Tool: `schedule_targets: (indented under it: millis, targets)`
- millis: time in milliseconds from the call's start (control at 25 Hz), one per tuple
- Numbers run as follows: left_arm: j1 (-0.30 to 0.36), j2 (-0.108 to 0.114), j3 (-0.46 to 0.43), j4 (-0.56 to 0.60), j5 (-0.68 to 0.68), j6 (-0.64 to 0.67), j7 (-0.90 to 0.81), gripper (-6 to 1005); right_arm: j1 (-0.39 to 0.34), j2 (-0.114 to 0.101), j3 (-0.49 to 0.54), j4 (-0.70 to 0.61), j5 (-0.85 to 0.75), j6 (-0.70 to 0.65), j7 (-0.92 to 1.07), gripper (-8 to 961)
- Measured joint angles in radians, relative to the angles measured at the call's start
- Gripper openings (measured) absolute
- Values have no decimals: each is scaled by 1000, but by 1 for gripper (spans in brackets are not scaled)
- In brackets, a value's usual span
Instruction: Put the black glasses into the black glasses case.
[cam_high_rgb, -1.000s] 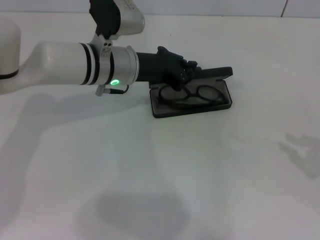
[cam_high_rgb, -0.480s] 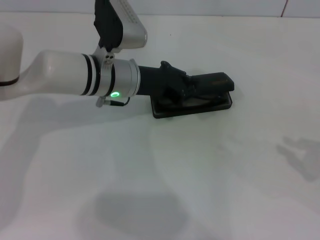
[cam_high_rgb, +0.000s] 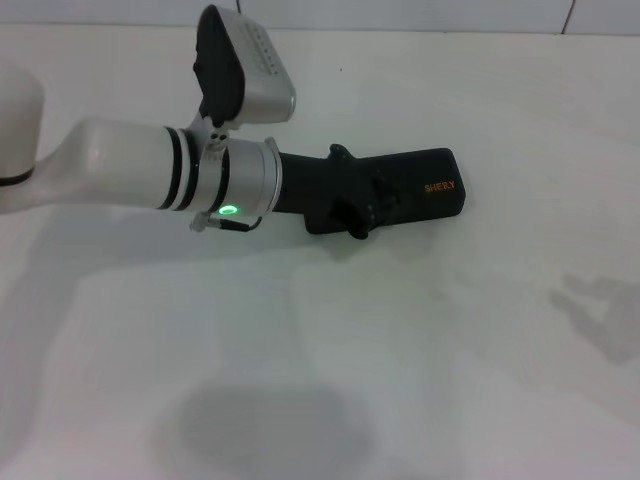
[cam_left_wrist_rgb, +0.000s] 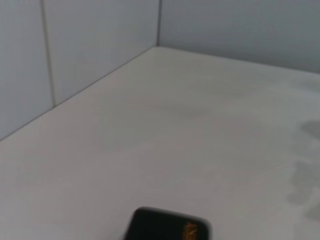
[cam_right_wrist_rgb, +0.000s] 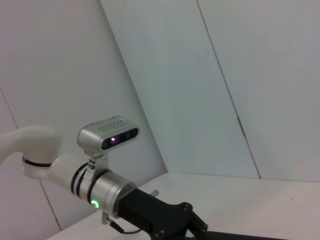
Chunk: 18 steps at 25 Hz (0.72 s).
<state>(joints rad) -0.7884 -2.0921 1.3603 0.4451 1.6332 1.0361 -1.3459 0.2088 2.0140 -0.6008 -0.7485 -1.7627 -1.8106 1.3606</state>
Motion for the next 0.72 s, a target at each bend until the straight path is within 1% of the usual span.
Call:
schedule_targets:
  millis: [80, 120, 160, 200, 240, 280, 320, 400, 480, 520, 560, 640, 680, 720]
  targets:
    - [35, 0, -2, 73, -21, 59, 1, 167, -5, 0, -1, 0, 0, -4, 0, 273]
    - [65, 0, -2, 125, -41, 108, -2, 168, -8, -1, -1, 0, 0, -9, 0, 273]
    - [65, 0, -2, 125, -41, 108, -2, 169, -9, -1, -1, 0, 0, -15, 0, 274]
    - [128, 3, -4, 241, -96, 230, -3, 170, -9, -1, -2, 0, 0, -25, -2, 274]
    - [147, 4, -7, 269, -110, 260, 1, 171, -7, -1, -4, 0, 0, -35, -6, 274]
    - [193, 6, -14, 327, -141, 333, 21, 172, -2, -1, -10, 0, 0, -50, -12, 274]
    - [219, 7, -19, 356, -160, 370, 46, 173, 6, 0, -17, 0, 1, -62, -18, 274]
    - [299, 8, -45, 416, -203, 484, 141, 176, 27, 3, -40, 0, 6, -89, -27, 275]
    - [358, 8, -92, 453, -226, 586, 205, 178, 50, 6, -60, 0, 11, -128, -37, 275]
    - [380, 10, -123, 465, -231, 628, 209, 179, 62, 8, -69, 0, 15, -151, -44, 316]
    - [395, 15, -148, 469, -231, 663, 195, 214, 77, 10, -80, 0, 26, -181, -49, 357]
    - [412, 36, -189, 468, -230, 729, 128, 285, 104, 13, -110, 1, 58, -225, -52, 438]
    - [419, 51, -201, 462, -228, 762, 92, 320, 119, 13, -137, 1, 87, -245, -52, 479]
    - [424, 61, -205, 458, -227, 781, 75, 356, 130, 12, -157, 1, 109, -254, -51, 515]
